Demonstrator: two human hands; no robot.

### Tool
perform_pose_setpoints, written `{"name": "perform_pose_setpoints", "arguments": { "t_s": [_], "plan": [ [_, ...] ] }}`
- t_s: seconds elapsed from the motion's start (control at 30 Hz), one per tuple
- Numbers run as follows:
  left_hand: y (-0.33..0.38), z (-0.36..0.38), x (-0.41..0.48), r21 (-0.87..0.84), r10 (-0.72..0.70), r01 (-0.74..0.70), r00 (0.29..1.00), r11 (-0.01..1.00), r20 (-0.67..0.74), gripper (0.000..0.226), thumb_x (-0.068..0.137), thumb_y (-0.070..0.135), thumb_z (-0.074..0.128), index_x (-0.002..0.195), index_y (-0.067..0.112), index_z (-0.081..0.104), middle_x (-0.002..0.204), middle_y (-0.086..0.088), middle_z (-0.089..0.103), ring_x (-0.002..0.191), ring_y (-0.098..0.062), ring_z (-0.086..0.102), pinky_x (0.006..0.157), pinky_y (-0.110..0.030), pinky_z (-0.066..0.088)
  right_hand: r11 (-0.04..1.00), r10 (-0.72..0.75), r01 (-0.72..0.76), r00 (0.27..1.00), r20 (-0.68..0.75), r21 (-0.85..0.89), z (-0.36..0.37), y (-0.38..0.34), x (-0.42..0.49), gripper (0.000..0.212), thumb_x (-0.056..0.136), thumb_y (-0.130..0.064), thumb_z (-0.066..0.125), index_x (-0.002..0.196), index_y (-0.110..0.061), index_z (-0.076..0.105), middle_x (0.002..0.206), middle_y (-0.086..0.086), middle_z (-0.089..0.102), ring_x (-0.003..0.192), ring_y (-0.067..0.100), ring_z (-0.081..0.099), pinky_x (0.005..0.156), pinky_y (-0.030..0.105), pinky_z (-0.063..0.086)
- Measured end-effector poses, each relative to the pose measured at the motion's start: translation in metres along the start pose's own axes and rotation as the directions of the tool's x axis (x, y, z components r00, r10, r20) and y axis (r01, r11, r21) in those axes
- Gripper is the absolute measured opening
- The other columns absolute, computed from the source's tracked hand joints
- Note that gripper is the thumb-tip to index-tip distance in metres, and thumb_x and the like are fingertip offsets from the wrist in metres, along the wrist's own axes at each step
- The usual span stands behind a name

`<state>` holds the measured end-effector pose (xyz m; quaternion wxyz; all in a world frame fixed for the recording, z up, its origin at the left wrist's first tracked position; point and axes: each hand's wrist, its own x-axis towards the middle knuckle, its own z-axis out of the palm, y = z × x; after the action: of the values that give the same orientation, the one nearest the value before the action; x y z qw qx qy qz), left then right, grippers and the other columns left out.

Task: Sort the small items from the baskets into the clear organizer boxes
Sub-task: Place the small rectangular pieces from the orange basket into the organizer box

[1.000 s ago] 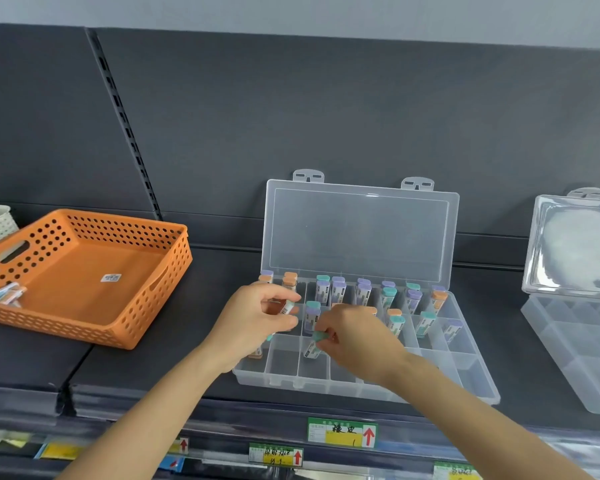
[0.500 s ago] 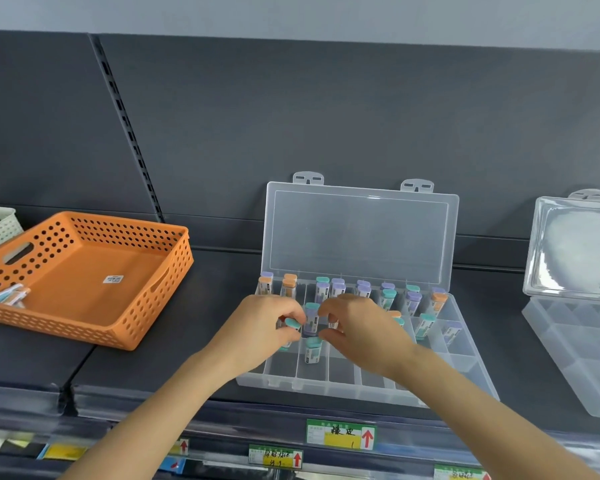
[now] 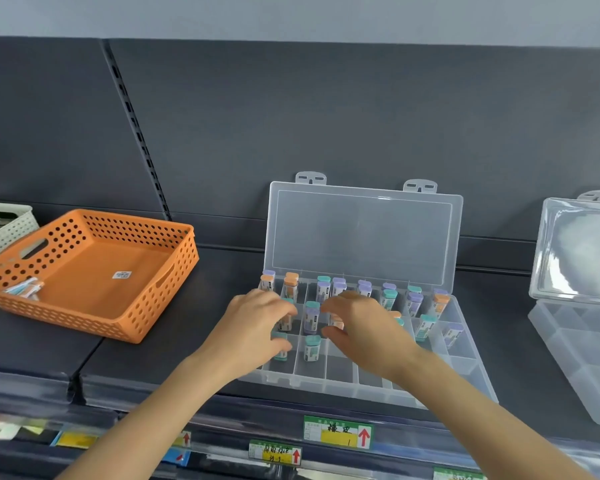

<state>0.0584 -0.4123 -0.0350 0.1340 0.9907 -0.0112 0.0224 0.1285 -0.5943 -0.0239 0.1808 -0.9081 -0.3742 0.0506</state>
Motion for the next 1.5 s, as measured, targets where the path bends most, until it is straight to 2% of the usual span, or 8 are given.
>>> {"name": "perform_pose_setpoints", "arguments": {
  "t_s": [0.2, 0.47, 0.63, 0.87, 1.0, 1.17, 1.33, 1.5],
  "plan": [
    [-0.008, -0.018, -0.012, -0.070, -0.079, 0.074, 0.994, 0.995, -0.082, 0.063, 0.083, 0.048, 0.065, 0.139, 0.031, 0.042, 0.142, 0.015, 0.041, 0.130, -0.006, 0.035, 0.109, -0.028, 0.027, 0.998, -0.061, 0.061, 0.998, -0.005, -0.008, -0.008, -0.011, 0.014, 0.033, 0.095, -0.027, 0.054, 0.127, -0.017, 0.057, 0.126, 0.003, 0.059, 0.105, 0.019, 0.062, 0.087, 0.022, 0.050],
    [-0.043, -0.042, -0.041, -0.115, -0.218, 0.201, 0.962, 0.973, -0.165, 0.068, 0.085, 0.052, 0.060, 0.144, 0.033, 0.032, 0.150, 0.018, 0.027, 0.136, -0.001, 0.026, 0.107, -0.020, 0.025, 0.988, -0.149, 0.148, 0.989, 0.026, 0.045, -0.011, -0.043, 0.039, 0.036, 0.095, -0.029, 0.055, 0.129, -0.021, 0.054, 0.130, -0.003, 0.058, 0.105, 0.017, 0.061, 0.083, 0.018, 0.047],
    [-0.087, -0.061, -0.061, -0.138, -0.256, 0.228, 0.937, 0.964, -0.237, 0.067, 0.084, 0.051, 0.061, 0.143, 0.031, 0.036, 0.148, 0.018, 0.031, 0.134, -0.001, 0.031, 0.107, -0.021, 0.028, 0.980, -0.197, 0.197, 0.980, 0.015, 0.039, -0.008, -0.082, 0.061, 0.048, 0.094, -0.032, 0.055, 0.140, -0.023, 0.044, 0.140, -0.003, 0.051, 0.112, 0.016, 0.059, 0.093, 0.021, 0.046],
    [-0.175, -0.094, -0.093, -0.147, -0.259, 0.229, 0.935, 0.962, -0.242, 0.068, 0.085, 0.052, 0.060, 0.143, 0.030, 0.035, 0.147, 0.018, 0.031, 0.130, 0.001, 0.032, 0.109, -0.025, 0.031, 0.970, -0.237, 0.239, 0.971, -0.044, 0.045, 0.013, -0.157, 0.109, 0.048, 0.093, -0.026, 0.059, 0.138, -0.014, 0.048, 0.139, 0.000, 0.051, 0.130, 0.015, 0.045, 0.102, 0.018, 0.032],
    [-0.231, -0.114, -0.110, -0.127, -0.267, 0.244, 0.937, 0.962, -0.226, 0.067, 0.085, 0.052, 0.059, 0.144, 0.030, 0.035, 0.147, 0.017, 0.030, 0.132, 0.001, 0.030, 0.107, -0.023, 0.029, 0.974, -0.219, 0.222, 0.974, -0.053, 0.052, 0.036, -0.198, 0.138, 0.036, 0.090, -0.023, 0.061, 0.124, -0.010, 0.059, 0.119, 0.005, 0.063, 0.108, 0.019, 0.058, 0.091, 0.027, 0.046],
    [-0.287, -0.128, -0.123, -0.136, -0.301, 0.279, 0.938, 0.950, -0.173, 0.067, 0.084, 0.053, 0.060, 0.143, 0.030, 0.037, 0.148, 0.016, 0.031, 0.129, -0.005, 0.038, 0.107, -0.031, 0.038, 0.977, -0.192, 0.196, 0.980, -0.051, 0.087, 0.059, -0.234, 0.170, 0.043, 0.089, -0.017, 0.059, 0.132, -0.016, 0.055, 0.121, 0.000, 0.063, 0.076, 0.003, 0.057, 0.065, 0.014, 0.043],
    [-0.321, -0.132, -0.126, -0.151, -0.309, 0.284, 0.932, 0.947, -0.187, 0.067, 0.083, 0.053, 0.062, 0.141, 0.031, 0.038, 0.146, 0.017, 0.034, 0.116, 0.002, 0.042, 0.090, -0.015, 0.033, 0.980, -0.184, 0.182, 0.983, 0.010, 0.084, 0.074, -0.254, 0.189, 0.049, 0.092, -0.021, 0.060, 0.138, -0.013, 0.048, 0.138, 0.002, 0.052, 0.120, 0.016, 0.053, 0.088, 0.014, 0.039],
    [-0.348, -0.134, -0.121, -0.149, -0.332, 0.305, 0.920, 0.941, -0.210, 0.066, 0.083, 0.049, 0.064, 0.141, 0.027, 0.041, 0.145, 0.013, 0.037, 0.131, -0.004, 0.035, 0.101, -0.022, 0.029, 0.966, -0.255, 0.250, 0.962, 0.097, 0.061, 0.087, -0.265, 0.221, 0.049, 0.092, -0.024, 0.059, 0.138, -0.012, 0.047, 0.141, 0.001, 0.050, 0.130, 0.015, 0.045, 0.100, 0.018, 0.034]
  ]
}}
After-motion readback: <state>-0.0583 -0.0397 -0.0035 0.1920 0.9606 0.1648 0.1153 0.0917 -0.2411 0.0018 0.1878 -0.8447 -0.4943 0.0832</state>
